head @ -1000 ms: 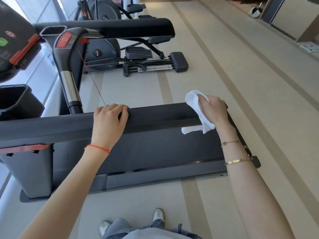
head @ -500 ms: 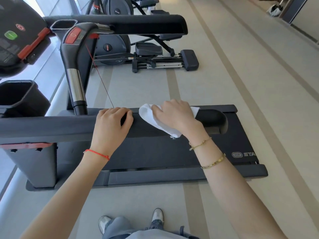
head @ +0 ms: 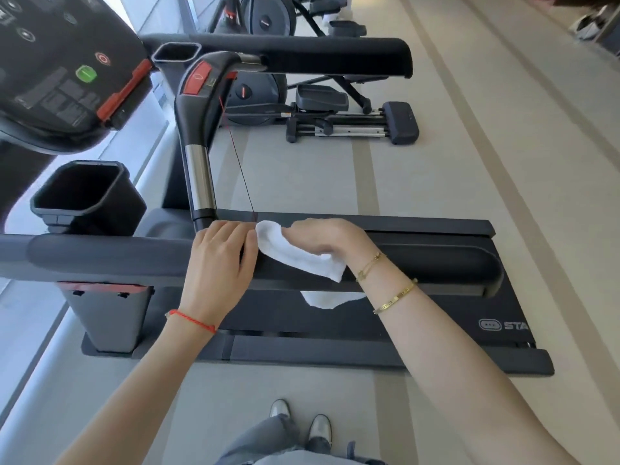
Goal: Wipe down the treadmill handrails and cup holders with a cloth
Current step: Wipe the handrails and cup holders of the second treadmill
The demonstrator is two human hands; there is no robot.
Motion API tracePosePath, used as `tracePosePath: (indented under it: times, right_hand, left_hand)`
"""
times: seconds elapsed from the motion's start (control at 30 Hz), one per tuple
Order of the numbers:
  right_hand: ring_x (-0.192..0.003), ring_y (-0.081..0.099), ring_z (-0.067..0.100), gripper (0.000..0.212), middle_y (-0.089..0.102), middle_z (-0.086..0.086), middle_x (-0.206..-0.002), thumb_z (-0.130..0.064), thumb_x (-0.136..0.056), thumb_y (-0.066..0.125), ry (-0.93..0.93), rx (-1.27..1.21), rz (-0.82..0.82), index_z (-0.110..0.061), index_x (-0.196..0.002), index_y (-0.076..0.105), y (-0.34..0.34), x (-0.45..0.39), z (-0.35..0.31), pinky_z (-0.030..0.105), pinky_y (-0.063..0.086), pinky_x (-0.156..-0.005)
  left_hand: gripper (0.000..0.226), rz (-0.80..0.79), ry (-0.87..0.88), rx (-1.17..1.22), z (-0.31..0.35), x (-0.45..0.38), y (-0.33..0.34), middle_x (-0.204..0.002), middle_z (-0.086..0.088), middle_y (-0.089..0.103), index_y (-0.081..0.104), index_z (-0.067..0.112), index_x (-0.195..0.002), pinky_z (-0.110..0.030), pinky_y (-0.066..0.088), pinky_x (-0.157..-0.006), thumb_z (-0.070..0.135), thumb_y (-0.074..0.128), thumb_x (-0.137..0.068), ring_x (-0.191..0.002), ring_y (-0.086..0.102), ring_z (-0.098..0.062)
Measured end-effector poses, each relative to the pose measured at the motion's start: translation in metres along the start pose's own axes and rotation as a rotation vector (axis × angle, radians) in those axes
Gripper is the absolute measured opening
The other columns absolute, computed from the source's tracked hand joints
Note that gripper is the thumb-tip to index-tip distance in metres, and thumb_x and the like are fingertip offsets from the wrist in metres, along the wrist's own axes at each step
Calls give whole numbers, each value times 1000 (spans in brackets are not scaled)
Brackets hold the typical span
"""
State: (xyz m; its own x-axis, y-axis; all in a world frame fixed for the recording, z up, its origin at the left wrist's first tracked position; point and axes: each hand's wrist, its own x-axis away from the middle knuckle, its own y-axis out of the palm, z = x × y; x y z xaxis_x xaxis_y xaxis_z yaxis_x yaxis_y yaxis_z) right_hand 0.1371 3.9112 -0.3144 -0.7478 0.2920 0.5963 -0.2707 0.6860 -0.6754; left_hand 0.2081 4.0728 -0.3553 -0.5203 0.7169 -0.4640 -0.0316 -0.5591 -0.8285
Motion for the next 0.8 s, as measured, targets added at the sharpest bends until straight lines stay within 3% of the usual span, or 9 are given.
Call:
tracePosePath:
  times: [0.1,0.17,0.23,0.33,0.4,0.5,0.63,0.7,0.8]
  right_hand:
    - [-55,49,21,46,50,3,-60,-49,-71,14,-162,166,113,-16,-60,45,9,-7,-15,30,32,-54]
    - [-62,51,25,38,50,3,-64,-38,-85,24,-221,280,218,-17,-63,45,13,-6,-13,31,30,-53]
    - [-68,49,27,32,50,0,-70,-29,-96,31,-253,381,400,-17,-73,49,18,3,-3,33,31,-59]
    - [-61,51,29,33,50,-2,-62,-34,-101,30,-266,399,738,-22,-80,52,39,26,18,37,38,-59]
    - [-59,51,25,46,53,-3,-62,-44,-100,21,-175,377,847,-20,-74,51,49,42,34,37,41,-60]
    - [-59,43,24,58,52,0,-61,-49,-92,4,14,428,943,-18,-67,47,39,66,81,34,30,-61]
    - [-66,47,30,47,59,12,-68,-31,-99,29,347,294,886,-7,-72,60,11,87,139,34,29,-63]
    - [-67,44,29,46,63,17,-76,-30,-97,28,334,267,906,-6,-78,61,12,84,143,35,29,-63]
    - [-68,46,29,55,57,6,-69,-40,-91,12,176,285,1122,-12,-71,55,36,85,131,36,31,-66]
  left_hand:
    - [29,24,0,75,-4,-2,-3,-89,-6,65,63,4,-92,-40,46,-71,12,36,-100,-83,53,-26]
    - [28,24,21,93,-5,-2,-4,-91,-6,66,64,4,-96,-39,47,-71,11,37,-99,-82,53,-25]
    - [30,-15,31,117,-6,-2,-4,-98,-4,69,66,6,-103,-40,48,-75,14,37,-100,-87,58,-25]
    - [29,-39,18,97,-7,-1,-4,-104,0,71,68,11,-107,-36,45,-83,18,41,-100,-93,62,-21]
    - [24,-36,35,38,-5,0,-3,-98,2,72,70,13,-103,-34,42,-86,16,46,-100,-88,63,-21]
    - [26,-61,50,6,1,1,-2,-86,3,70,70,15,-90,-34,39,-85,17,46,-100,-79,60,-22]
    - [24,-93,61,58,15,-1,-1,-81,1,68,67,12,-85,-34,39,-80,16,48,-100,-76,58,-24]
    - [25,-116,81,87,28,-5,3,-79,0,67,66,11,-84,-33,39,-80,16,47,-100,-74,57,-25]
    - [29,-157,114,128,52,-9,10,-75,-3,64,66,9,-85,-36,42,-78,19,44,-101,-70,54,-26]
